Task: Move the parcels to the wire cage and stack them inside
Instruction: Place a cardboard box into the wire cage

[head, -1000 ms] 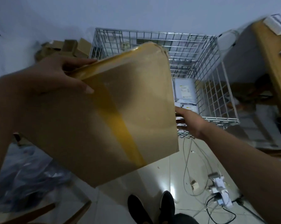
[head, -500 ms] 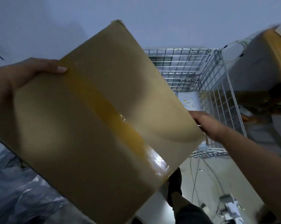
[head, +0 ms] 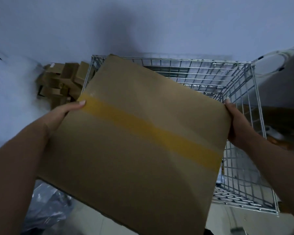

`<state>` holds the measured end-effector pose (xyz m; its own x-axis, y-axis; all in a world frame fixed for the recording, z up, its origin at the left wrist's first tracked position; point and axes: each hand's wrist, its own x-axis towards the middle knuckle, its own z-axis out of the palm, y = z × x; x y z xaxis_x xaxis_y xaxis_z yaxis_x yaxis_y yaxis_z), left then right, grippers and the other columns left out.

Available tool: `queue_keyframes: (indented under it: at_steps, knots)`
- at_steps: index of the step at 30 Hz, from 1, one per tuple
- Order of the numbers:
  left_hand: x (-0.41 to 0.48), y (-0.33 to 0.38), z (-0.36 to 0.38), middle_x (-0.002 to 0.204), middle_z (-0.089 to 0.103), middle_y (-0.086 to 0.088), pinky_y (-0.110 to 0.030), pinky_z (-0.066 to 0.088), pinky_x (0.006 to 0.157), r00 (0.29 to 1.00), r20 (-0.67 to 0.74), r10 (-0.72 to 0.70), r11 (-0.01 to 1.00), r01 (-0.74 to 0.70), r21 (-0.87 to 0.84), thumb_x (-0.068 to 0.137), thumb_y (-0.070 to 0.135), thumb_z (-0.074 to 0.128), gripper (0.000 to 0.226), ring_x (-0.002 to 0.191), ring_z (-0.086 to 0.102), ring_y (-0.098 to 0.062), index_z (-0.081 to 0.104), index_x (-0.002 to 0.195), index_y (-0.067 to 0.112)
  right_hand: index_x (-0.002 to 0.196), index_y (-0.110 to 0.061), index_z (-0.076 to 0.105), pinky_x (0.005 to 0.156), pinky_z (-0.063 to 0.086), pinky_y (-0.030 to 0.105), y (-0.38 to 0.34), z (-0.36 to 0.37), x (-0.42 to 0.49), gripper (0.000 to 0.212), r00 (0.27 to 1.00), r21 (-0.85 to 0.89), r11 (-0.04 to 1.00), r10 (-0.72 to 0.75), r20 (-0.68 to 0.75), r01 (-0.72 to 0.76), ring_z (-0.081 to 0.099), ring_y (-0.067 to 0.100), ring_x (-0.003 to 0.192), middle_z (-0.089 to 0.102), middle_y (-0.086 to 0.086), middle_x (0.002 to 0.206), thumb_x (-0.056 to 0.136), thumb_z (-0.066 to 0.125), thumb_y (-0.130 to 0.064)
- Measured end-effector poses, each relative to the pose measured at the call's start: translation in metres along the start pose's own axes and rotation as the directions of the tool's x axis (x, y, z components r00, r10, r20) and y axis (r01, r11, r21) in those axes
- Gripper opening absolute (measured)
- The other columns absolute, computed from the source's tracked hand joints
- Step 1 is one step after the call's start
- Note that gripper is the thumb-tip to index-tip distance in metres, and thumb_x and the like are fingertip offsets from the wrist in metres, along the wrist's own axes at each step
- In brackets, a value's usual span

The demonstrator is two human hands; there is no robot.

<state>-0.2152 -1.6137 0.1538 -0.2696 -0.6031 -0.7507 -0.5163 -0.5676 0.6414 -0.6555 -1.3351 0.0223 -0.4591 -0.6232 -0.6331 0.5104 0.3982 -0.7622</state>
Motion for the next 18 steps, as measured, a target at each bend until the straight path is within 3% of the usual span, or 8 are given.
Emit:
queue_keyframes:
  at_steps: [3,6,12,15,18]
  knots:
    - [0.026,-0.012,-0.012,0.105,0.079,-0.018,-0.042,0.064,0.063,0.999,0.034,-0.038,0.999,0.038,-0.020,0.079,0.056,0.076,0.050,0.080,0.079,-0.034,0.082,0.105,0.014,0.116,-0.029,0.079,0.077,0.064,0.047,0.000,0.006,0.009,0.061,0.998,0.073,0.997,-0.003,0.065,-0.002,0.075,0.031,0.110,0.076,0.012,0.122,0.083,0.066,-0.078]
    - [0.043,-0.015,-0.016,0.108,0.078,-0.019,-0.047,0.063,0.068,0.998,0.042,-0.037,0.996,0.040,-0.085,0.075,0.056,0.082,0.053,0.084,0.079,-0.036,0.081,0.108,0.014,0.126,-0.031,0.075,0.077,0.064,0.046,-0.002,0.013,0.016,0.059,0.995,0.102,0.995,-0.033,0.095,0.024,0.074,0.030,0.112,0.075,0.010,0.126,0.088,0.063,-0.075]
    - [0.065,-0.012,-0.009,0.115,0.076,-0.021,-0.048,0.063,0.074,0.989,0.132,-0.070,0.989,0.086,-0.118,0.058,0.056,0.094,0.068,0.093,0.078,-0.037,0.081,0.110,0.013,0.115,-0.041,0.077,0.067,0.063,0.043,-0.013,0.016,0.027,0.039,0.997,0.099,0.994,-0.057,0.044,0.052,0.079,0.025,0.098,0.079,0.002,0.114,0.092,0.062,-0.068]
    - [0.077,-0.013,-0.008,0.115,0.076,-0.021,-0.048,0.062,0.077,0.989,0.124,-0.080,0.988,0.095,-0.123,0.054,0.058,0.095,0.079,0.093,0.078,-0.037,0.079,0.116,0.012,0.125,-0.037,0.073,0.071,0.064,0.046,-0.017,0.014,0.035,0.050,0.998,0.104,0.994,-0.050,0.046,0.045,0.077,0.028,0.106,0.077,0.005,0.122,0.089,0.065,-0.070]
    - [0.088,-0.019,-0.009,0.117,0.076,-0.020,-0.049,0.062,0.078,0.993,0.110,-0.052,0.984,0.070,-0.163,0.063,0.061,0.090,0.067,0.097,0.077,-0.037,0.081,0.112,0.016,0.129,-0.027,0.073,0.077,0.063,0.049,-0.017,0.014,0.044,0.063,0.996,0.122,0.992,0.011,0.084,-0.021,0.073,0.033,0.114,0.073,0.010,0.130,0.084,0.072,-0.071]
